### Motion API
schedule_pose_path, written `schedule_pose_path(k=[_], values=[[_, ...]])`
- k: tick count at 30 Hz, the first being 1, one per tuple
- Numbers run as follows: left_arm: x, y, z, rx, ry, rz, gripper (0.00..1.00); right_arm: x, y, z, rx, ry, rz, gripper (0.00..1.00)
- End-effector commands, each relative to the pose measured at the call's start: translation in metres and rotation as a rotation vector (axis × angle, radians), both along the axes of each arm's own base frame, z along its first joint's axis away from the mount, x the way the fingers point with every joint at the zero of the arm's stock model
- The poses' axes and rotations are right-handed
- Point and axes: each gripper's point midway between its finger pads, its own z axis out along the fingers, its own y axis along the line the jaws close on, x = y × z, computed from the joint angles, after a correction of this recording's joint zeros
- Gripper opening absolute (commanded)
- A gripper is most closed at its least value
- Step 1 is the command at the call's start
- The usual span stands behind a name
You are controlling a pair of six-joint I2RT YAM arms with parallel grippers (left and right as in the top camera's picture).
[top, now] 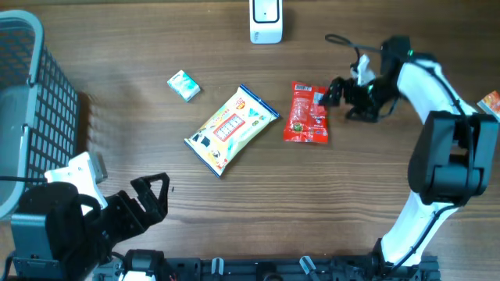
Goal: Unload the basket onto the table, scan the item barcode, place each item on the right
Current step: 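Drag the red bag rightward and set it down on the table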
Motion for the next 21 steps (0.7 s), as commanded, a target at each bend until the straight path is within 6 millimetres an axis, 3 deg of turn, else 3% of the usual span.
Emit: schedule_pose_path(k=[1, 5, 13, 14, 17, 19, 20, 21], values=[[0.000, 0.000, -0.001, -0.005, 0.001, 0.004, 1.00, -0.026, 0.033, -0.007, 0.235, 0.021, 0.021, 1.00], [0.000, 0.000, -0.001, -0.005, 0.001, 0.004, 1.00, -0.043, 0.037, -0.033, 0.251, 0.093, -0.068, 1.00], [0.000, 0.000, -0.001, -0.005, 0.001, 0.004, 1.00, -0.041, 0.043, -0.066, 0.277, 0.099, -0.249, 0.97], [0.000, 0.000, -0.001, -0.005, 0.001, 0.004, 1.00, -0.041, 0.044, -0.069, 0.280, 0.093, -0.260, 0.89], [0.000, 0.000, -0.001, -0.005, 0.001, 0.004, 1.00, -0.039, 0.043, -0.074, 0.264, 0.083, -0.281, 0.49], [0.000, 0.000, -0.001, -0.005, 0.001, 0.005, 1.00, -0.038, 0.038, -0.079, 0.224, 0.090, -0.307, 0.14], [0.000, 0.000, -0.001, -0.005, 0.001, 0.004, 1.00, -0.038, 0.035, -0.082, 0.200, 0.096, -0.324, 0.04], [0.000, 0.000, -0.001, -0.005, 0.001, 0.004, 1.00, -0.037, 0.033, -0.083, 0.190, 0.090, -0.327, 0.04]])
